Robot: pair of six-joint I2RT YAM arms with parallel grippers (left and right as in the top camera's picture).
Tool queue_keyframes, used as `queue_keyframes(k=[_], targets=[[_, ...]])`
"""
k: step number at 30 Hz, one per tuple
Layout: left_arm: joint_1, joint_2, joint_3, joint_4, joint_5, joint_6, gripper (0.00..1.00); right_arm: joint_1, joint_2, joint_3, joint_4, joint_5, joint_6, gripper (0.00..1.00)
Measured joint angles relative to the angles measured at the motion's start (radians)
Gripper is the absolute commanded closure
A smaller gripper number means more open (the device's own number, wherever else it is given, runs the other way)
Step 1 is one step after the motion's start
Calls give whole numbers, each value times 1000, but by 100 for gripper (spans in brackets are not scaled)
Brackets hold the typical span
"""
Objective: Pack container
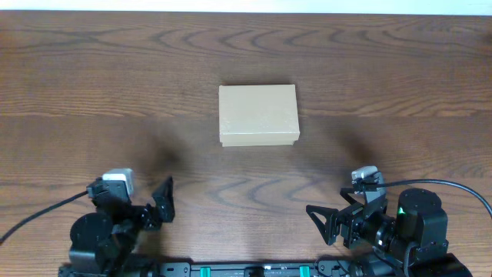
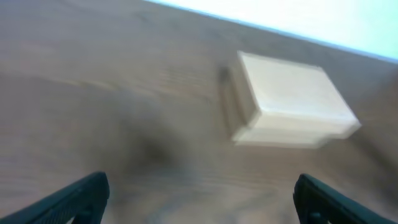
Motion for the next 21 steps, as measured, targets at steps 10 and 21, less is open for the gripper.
queue_keyframes(k=[10,21], targets=[[86,-127,-299,249,-48,0,5,0,0,0,0,0,0,1],[88,-173,-426,431,-57,0,4,0,0,-1,0,-2,0,1]])
